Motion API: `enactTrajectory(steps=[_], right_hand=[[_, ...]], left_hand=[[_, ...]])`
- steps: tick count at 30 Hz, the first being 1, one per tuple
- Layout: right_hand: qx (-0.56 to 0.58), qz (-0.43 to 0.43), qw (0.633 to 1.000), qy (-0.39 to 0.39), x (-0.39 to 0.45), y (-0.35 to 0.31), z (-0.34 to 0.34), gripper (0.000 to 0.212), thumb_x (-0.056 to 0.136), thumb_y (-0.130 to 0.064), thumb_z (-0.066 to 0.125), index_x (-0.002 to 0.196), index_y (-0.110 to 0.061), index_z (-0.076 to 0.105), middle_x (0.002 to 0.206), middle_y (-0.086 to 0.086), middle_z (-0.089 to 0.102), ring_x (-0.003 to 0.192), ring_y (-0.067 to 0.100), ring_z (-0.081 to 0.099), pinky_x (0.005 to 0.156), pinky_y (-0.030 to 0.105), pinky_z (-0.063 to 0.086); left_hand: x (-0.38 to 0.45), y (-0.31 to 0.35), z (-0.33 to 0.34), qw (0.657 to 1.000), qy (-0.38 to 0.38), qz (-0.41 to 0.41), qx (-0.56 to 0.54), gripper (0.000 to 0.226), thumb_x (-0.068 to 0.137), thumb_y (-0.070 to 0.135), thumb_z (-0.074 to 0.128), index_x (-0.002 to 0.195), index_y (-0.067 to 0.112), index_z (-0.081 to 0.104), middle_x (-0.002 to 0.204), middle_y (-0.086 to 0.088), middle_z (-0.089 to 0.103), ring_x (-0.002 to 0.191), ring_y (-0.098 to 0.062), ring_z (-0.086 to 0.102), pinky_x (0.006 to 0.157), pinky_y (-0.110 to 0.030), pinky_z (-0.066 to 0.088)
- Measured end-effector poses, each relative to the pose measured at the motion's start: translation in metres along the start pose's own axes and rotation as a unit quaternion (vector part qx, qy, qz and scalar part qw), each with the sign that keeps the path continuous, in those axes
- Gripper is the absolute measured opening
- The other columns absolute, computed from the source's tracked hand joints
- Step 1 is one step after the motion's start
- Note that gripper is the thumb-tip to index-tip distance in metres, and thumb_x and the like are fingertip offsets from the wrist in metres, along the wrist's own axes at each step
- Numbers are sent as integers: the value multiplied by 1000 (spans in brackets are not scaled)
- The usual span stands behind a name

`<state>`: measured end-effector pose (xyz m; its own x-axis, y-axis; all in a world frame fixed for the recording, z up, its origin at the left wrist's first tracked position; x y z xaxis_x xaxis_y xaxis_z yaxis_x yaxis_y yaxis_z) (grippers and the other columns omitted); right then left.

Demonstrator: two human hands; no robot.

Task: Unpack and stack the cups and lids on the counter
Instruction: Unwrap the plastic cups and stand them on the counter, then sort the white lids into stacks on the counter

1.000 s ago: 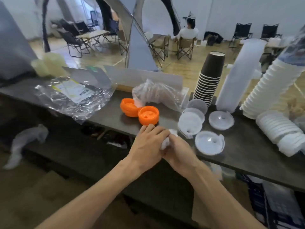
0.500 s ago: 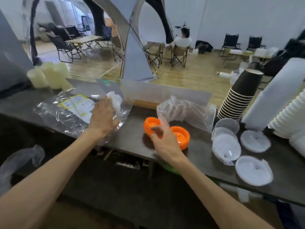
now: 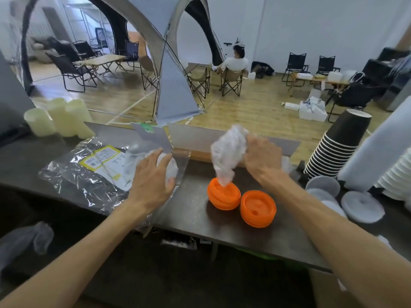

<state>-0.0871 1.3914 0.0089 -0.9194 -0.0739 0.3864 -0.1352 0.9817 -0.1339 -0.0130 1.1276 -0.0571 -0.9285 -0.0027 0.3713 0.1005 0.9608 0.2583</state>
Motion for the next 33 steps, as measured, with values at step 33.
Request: enactTrajectory(steps=[33], right_hand=[[161,123,970,-131,-215,286,-31,90,66,-72,74,144,-36,44,155,-6,34,139,14,35,116,37,34]], left_hand=[[-35,332,76,936,-108,299,-149,62,92,26,67,149,25,43,158,2,34,148,-18,28,122,-38,27]])
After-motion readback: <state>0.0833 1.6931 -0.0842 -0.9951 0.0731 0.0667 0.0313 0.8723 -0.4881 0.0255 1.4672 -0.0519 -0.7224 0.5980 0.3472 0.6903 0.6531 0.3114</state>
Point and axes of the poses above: each hand's wrist, its own x-axis towards the middle knuckle, its own z-axis out of the palm, y = z × x, the point moved 2 cm from there along x, towards the middle knuckle
